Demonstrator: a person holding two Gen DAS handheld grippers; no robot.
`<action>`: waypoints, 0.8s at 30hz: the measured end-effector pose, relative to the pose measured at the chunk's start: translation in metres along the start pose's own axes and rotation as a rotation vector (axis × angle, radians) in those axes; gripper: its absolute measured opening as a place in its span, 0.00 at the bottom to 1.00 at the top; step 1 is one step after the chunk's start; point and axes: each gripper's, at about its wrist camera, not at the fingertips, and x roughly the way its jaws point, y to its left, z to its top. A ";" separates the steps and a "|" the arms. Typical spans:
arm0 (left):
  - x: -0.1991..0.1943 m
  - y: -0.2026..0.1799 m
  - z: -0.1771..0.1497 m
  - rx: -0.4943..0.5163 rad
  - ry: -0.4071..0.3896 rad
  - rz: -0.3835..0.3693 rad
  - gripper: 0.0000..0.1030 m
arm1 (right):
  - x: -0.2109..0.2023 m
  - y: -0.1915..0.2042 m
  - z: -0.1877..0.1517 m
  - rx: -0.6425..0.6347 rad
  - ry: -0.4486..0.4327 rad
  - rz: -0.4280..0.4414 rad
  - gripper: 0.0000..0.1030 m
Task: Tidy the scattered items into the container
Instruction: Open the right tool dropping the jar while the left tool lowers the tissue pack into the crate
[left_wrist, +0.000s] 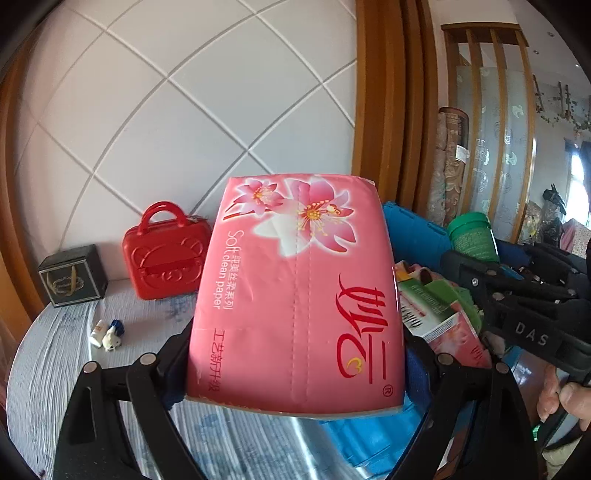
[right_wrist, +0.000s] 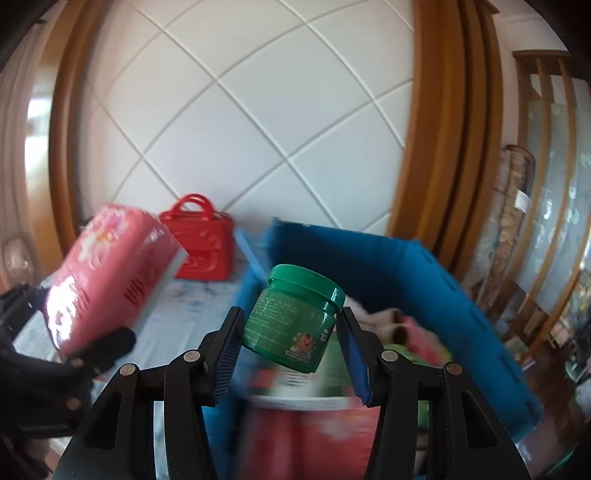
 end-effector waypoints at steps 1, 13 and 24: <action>0.007 -0.020 0.007 0.006 0.002 -0.010 0.88 | 0.004 -0.019 -0.003 0.003 0.008 -0.007 0.49; 0.110 -0.168 0.019 0.091 0.216 -0.002 0.88 | 0.062 -0.170 -0.055 0.007 0.206 0.006 0.49; 0.138 -0.195 0.022 0.088 0.287 0.041 0.89 | 0.091 -0.185 -0.082 -0.030 0.368 0.065 0.49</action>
